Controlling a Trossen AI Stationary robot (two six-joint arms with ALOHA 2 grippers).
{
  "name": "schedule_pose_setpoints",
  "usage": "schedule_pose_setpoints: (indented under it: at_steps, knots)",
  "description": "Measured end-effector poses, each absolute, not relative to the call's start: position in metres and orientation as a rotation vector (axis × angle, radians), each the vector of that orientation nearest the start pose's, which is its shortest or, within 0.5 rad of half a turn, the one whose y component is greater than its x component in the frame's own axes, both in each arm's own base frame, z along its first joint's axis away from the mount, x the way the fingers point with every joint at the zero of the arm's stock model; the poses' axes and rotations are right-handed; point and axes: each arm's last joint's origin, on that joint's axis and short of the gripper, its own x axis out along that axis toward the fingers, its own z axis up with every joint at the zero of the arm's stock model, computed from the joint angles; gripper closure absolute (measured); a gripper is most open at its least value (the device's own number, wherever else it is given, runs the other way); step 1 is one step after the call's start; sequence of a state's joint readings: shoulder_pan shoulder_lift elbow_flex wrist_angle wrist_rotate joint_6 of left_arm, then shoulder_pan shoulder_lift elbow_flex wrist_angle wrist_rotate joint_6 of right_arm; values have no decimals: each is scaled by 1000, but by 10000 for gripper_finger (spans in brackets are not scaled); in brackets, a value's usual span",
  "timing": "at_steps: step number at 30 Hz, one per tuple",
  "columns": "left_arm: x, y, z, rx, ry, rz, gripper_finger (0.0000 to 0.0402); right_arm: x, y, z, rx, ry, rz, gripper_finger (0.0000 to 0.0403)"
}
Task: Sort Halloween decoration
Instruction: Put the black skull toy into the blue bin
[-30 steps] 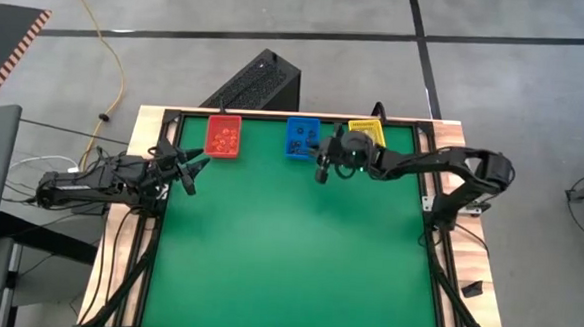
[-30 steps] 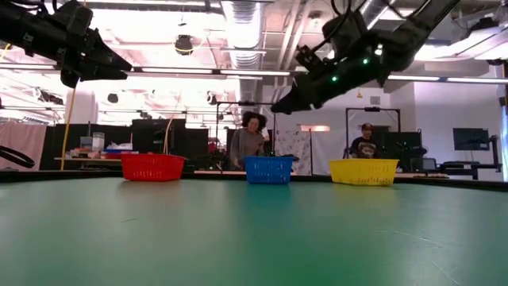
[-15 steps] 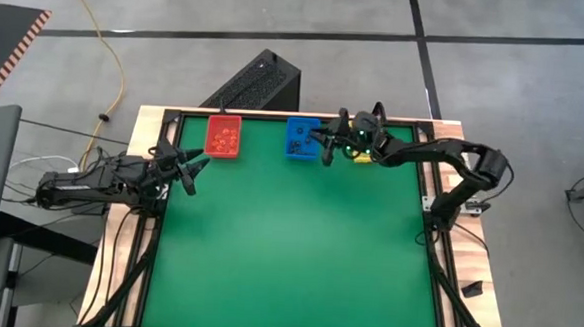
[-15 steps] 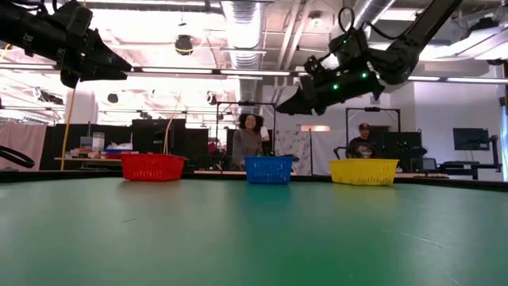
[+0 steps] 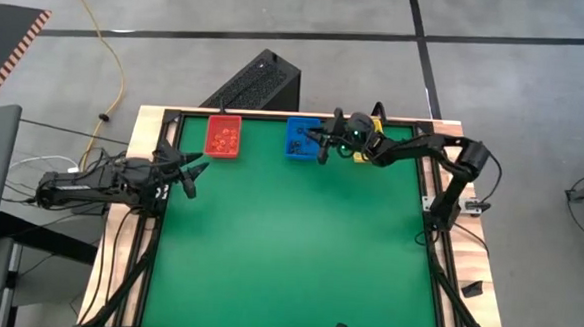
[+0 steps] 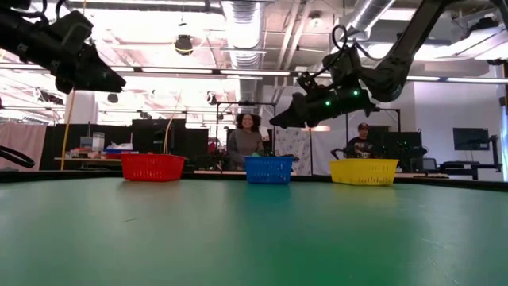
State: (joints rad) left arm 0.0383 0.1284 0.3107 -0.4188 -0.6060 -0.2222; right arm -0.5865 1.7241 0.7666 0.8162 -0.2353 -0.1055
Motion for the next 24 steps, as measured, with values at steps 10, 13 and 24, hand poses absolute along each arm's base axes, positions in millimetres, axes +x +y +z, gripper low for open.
schedule_pose_setpoints:
  at_steps: [10, 13, 24]
  knots:
    - [78, 20, 229, -175, 57, 665, 233, 296, -187, 193, -65, 123, -319, 300]
    - [78, 20, 229, -176, 56, 664, 233, 297, -188, 195, -69, 113, -319, 300]
    - [78, 20, 230, -181, 43, 664, 233, 306, -188, 174, -20, 141, -299, 300]
